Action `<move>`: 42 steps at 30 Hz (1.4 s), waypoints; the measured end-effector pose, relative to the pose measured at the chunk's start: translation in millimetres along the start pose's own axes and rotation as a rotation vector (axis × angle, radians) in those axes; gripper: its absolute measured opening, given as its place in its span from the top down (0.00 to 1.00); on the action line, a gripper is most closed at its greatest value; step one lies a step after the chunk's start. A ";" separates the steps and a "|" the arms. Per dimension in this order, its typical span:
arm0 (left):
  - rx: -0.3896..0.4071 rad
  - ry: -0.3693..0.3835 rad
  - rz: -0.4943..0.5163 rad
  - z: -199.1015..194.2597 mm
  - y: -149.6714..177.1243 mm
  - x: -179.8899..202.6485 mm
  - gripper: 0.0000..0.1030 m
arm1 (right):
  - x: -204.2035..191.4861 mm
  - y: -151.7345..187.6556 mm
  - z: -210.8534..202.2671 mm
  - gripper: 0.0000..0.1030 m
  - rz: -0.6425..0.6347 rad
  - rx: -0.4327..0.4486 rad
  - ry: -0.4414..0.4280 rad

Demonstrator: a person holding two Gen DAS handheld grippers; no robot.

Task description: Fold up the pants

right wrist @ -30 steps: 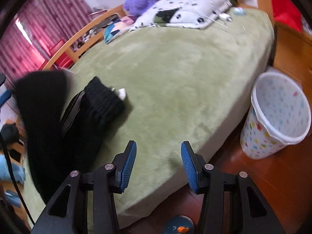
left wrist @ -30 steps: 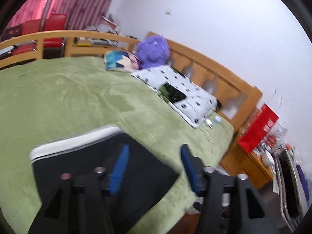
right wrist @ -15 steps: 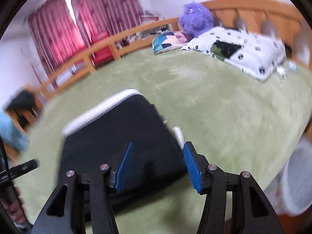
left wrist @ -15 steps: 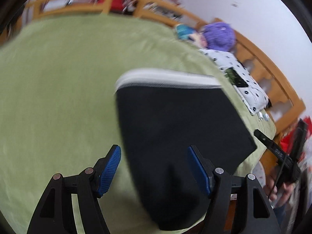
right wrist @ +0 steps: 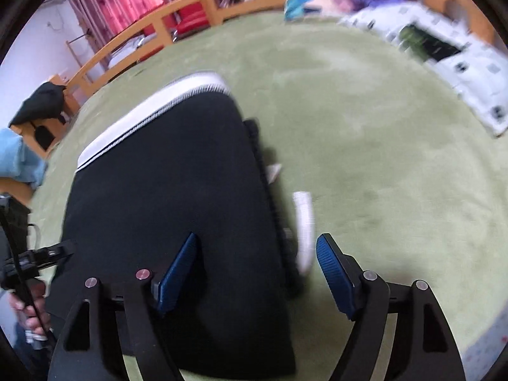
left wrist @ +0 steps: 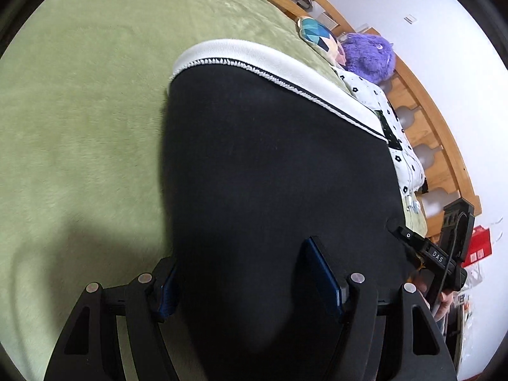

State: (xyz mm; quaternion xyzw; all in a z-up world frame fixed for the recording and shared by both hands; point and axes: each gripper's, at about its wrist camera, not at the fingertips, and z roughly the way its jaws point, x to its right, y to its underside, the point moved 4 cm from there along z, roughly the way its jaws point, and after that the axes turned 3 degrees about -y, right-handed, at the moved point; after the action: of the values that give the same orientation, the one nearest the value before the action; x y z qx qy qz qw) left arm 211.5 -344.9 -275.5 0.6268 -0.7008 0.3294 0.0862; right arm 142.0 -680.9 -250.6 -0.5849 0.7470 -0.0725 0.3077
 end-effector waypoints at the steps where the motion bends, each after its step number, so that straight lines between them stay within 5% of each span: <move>1: 0.000 0.009 -0.012 1.7 -1.0 -1.1 0.33 | 1.3 -1.0 6.6 0.27 0.024 -0.018 -0.032; 6: -0.002 0.050 -0.050 3.0 -0.8 -8.6 0.39 | 4.9 -0.7 24.4 0.20 0.076 -0.024 -0.094; 9: 0.004 0.059 -0.053 -2.5 -0.5 -10.7 0.57 | 2.1 2.6 25.6 0.21 0.080 -0.016 -0.084; 11: 0.018 0.082 -0.063 -10.9 -3.3 -12.7 0.73 | -2.8 4.7 23.9 0.31 0.100 -0.014 -0.097; 14: 0.026 0.138 -0.061 -25.9 -7.5 -12.6 0.81 | -14.5 5.7 15.4 0.45 0.084 0.012 -0.052; 22: 0.080 0.166 0.031 -85.4 -13.2 -6.2 0.84 | -91.5 16.3 -23.1 0.68 -0.014 0.122 0.131; 42: 0.193 -0.063 0.045 -265.3 -64.7 -179.4 0.83 | -339.2 32.4 23.8 0.78 -0.065 0.153 -0.071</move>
State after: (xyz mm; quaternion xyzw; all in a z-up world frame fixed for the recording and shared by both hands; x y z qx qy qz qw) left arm 230.3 -46.1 -144.6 0.6266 -0.6819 0.3773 -0.0041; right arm 171.0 -353.5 -157.7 -0.5860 0.7083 -0.1185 0.3754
